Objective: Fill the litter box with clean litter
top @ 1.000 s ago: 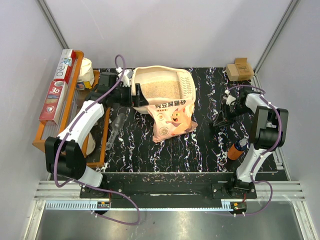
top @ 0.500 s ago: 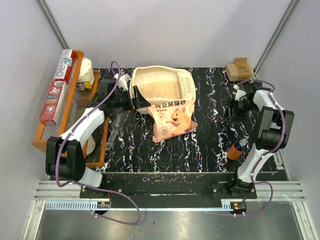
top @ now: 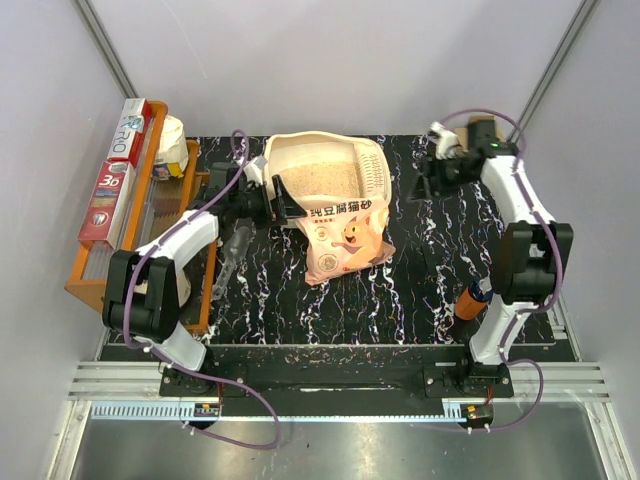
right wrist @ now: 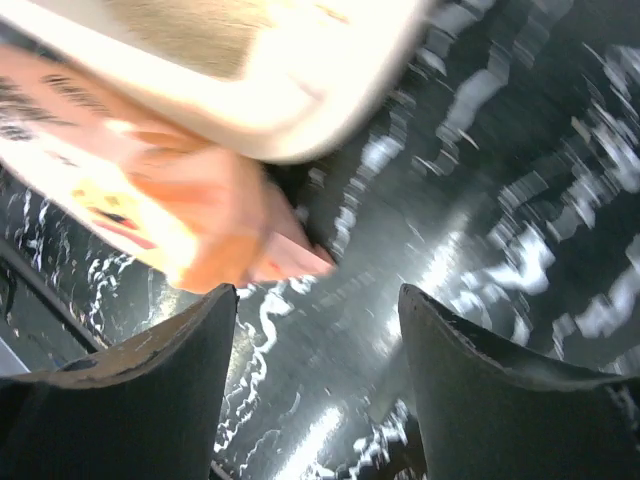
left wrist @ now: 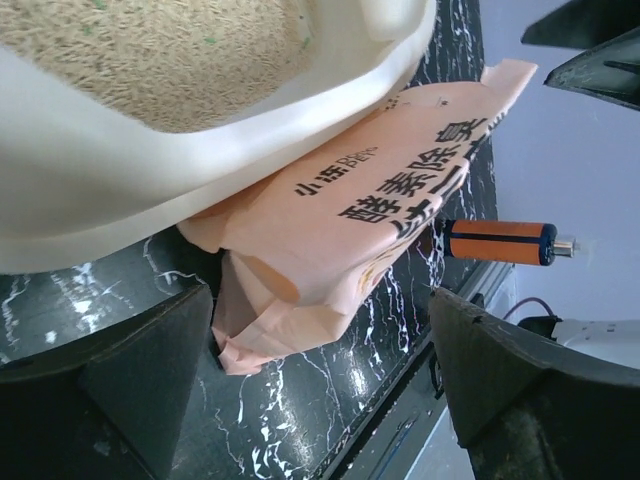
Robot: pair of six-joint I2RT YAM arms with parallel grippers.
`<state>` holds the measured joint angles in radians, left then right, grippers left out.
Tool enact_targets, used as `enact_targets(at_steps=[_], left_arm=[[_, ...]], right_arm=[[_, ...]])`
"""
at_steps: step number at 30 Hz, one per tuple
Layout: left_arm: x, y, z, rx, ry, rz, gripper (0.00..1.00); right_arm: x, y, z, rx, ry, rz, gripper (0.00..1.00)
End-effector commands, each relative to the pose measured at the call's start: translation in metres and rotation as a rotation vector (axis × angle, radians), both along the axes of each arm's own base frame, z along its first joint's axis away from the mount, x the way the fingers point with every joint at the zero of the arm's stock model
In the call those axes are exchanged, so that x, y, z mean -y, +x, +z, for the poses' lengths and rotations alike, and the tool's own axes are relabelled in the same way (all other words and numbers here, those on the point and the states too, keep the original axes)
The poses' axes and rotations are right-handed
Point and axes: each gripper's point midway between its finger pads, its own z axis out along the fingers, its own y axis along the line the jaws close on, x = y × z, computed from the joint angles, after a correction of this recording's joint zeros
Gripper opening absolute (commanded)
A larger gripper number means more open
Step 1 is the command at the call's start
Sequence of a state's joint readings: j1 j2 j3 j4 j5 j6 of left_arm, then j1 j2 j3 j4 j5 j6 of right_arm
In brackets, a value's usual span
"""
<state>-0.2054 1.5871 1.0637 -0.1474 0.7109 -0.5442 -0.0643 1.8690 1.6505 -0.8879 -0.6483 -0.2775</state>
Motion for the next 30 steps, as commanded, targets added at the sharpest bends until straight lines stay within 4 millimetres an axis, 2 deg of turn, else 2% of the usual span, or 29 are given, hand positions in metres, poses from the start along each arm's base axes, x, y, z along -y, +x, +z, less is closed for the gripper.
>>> enact_targets(at_steps=[1, 3, 4, 5, 8, 11, 12, 13, 15, 16, 17, 18, 19, 20, 21, 22, 23, 24, 25, 26, 30], left_arm=[[0.025, 0.004, 0.032, 0.099, -0.089, -0.091, 0.93], [0.028, 0.001, 0.036, 0.103, -0.106, -0.109, 0.93], [0.029, 0.000, 0.036, 0.103, -0.108, -0.114, 0.93], [0.028, 0.000, 0.036, 0.105, -0.106, -0.111, 0.93], [0.026, -0.002, 0.042, 0.128, -0.112, -0.118, 0.93], [0.020, -0.003, 0.047, 0.145, -0.111, -0.109, 0.93], [0.018, -0.003, 0.047, 0.143, -0.111, -0.102, 0.93], [0.015, -0.003, 0.047, 0.142, -0.111, -0.095, 0.93], [0.008, -0.002, 0.049, 0.147, -0.116, -0.075, 0.94], [0.006, -0.004, 0.047, 0.144, -0.118, -0.071, 0.94], [0.002, -0.003, 0.048, 0.149, -0.120, -0.061, 0.95], [0.001, -0.004, 0.045, 0.132, -0.123, -0.054, 0.95], [0.000, -0.002, 0.047, 0.145, -0.128, -0.051, 0.95], [0.000, -0.002, 0.047, 0.141, -0.132, -0.052, 0.96], [0.002, -0.002, 0.047, 0.144, -0.138, -0.060, 0.97], [0.004, -0.004, 0.046, 0.136, -0.144, -0.070, 0.97], [0.005, -0.003, 0.044, 0.127, -0.146, -0.075, 0.97], [0.007, -0.005, 0.042, 0.117, -0.147, -0.082, 0.97], [0.011, -0.008, 0.043, 0.113, -0.152, -0.101, 0.97], [0.013, -0.010, 0.041, 0.115, -0.147, -0.113, 0.98], [0.027, -0.017, 0.044, 0.123, -0.153, -0.174, 0.99]], right_arm=[[-0.099, -0.008, 0.052, 0.271, 0.053, 0.379, 0.73], [-0.119, -0.007, 0.048, 0.327, 0.042, 0.466, 0.78], [-0.136, -0.013, 0.045, 0.370, 0.026, 0.553, 0.81], [-0.143, -0.014, 0.043, 0.391, 0.018, 0.591, 0.85], [-0.163, -0.013, 0.032, 0.457, -0.024, 0.676, 0.86], [-0.173, -0.017, 0.020, 0.480, -0.048, 0.746, 0.75], [-0.173, -0.020, 0.021, 0.496, -0.057, 0.762, 0.65], [-0.171, -0.027, 0.013, 0.501, -0.073, 0.795, 0.59], [-0.171, -0.039, 0.018, 0.538, -0.089, 0.832, 0.46], [-0.167, -0.049, 0.007, 0.535, -0.106, 0.865, 0.33], [-0.165, -0.057, 0.017, 0.580, -0.119, 0.885, 0.26], [-0.167, -0.065, 0.019, 0.611, -0.130, 0.913, 0.20], [-0.160, -0.077, -0.001, 0.603, -0.166, 0.939, 0.12], [-0.164, -0.075, 0.023, 0.749, -0.194, 0.931, 0.10], [-0.167, -0.082, 0.026, 0.809, -0.210, 0.947, 0.08], [-0.162, -0.094, 0.004, 0.814, -0.244, 0.967, 0.04], [-0.166, -0.093, 0.027, 0.950, -0.272, 0.956, 0.03], [-0.166, -0.096, 0.028, 0.992, -0.293, 0.964, 0.02], [-0.166, -0.107, 0.016, 1.007, -0.308, 0.992, 0.01], [-0.168, -0.109, 0.032, 1.086, -0.316, 0.983, 0.00], [-0.168, -0.119, 0.031, 1.129, -0.336, 1.016, 0.00]])
